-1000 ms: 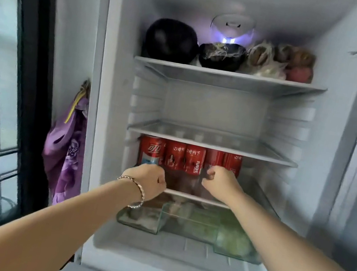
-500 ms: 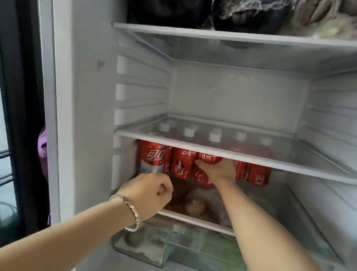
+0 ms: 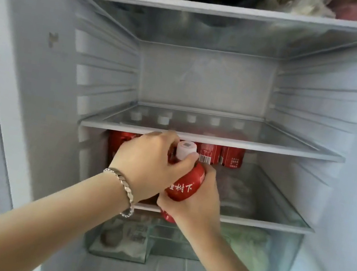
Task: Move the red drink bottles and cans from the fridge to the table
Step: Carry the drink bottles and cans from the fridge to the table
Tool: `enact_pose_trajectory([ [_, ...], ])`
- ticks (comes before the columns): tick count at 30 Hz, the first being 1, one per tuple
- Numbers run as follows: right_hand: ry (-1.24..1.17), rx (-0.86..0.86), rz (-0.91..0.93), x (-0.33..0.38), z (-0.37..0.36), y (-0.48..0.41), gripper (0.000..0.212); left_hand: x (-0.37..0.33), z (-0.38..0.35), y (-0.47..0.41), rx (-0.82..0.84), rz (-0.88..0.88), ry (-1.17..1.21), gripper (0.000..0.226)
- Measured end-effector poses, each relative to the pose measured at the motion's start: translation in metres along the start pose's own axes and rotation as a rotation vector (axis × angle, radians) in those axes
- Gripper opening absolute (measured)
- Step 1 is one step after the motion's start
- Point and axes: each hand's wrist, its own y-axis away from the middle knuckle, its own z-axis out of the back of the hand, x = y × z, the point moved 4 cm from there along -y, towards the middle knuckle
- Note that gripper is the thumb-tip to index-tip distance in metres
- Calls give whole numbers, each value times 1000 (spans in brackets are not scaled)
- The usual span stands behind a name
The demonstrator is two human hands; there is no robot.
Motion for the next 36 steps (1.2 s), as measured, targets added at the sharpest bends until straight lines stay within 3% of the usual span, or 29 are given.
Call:
enact_pose_trajectory([
  [2,129,9,112,9,0,12,84,-7,-4,0,10,-48,-158,45],
  [5,203,47,158,13,4,17,85,-16,-10,5,-36,-159,-218,32],
  [7,2,223,121,13,9,12,75,-16,-13,1,-67,-194,-191,26],
  [8,-146,284,99,14,13,7,59,-14,-14,-2,-85,-198,-175,24],
  [10,-347,119,13,6,31,-16,18,-10,-15,-8,-132,-236,-143,25],
  [11,-330,-9,-43,-9,40,-34,17,-8,-18,-10,-166,-275,-138,26],
  [15,25,-82,-421,-78,52,-111,50,-4,-21,-8,-238,-283,-130,20],
  [19,152,-64,-488,-89,68,-158,79,-4,-20,-10,-244,-275,-127,19],
  [25,62,-174,-481,-98,64,-167,54,-4,-20,-9,-240,-244,-98,19],
  [31,74,-200,-453,-89,63,-156,72,-1,-20,-9,-228,-212,-70,18],
  [36,-70,-231,-489,-80,66,-118,86,-5,-21,-8,-192,-212,-51,19],
])
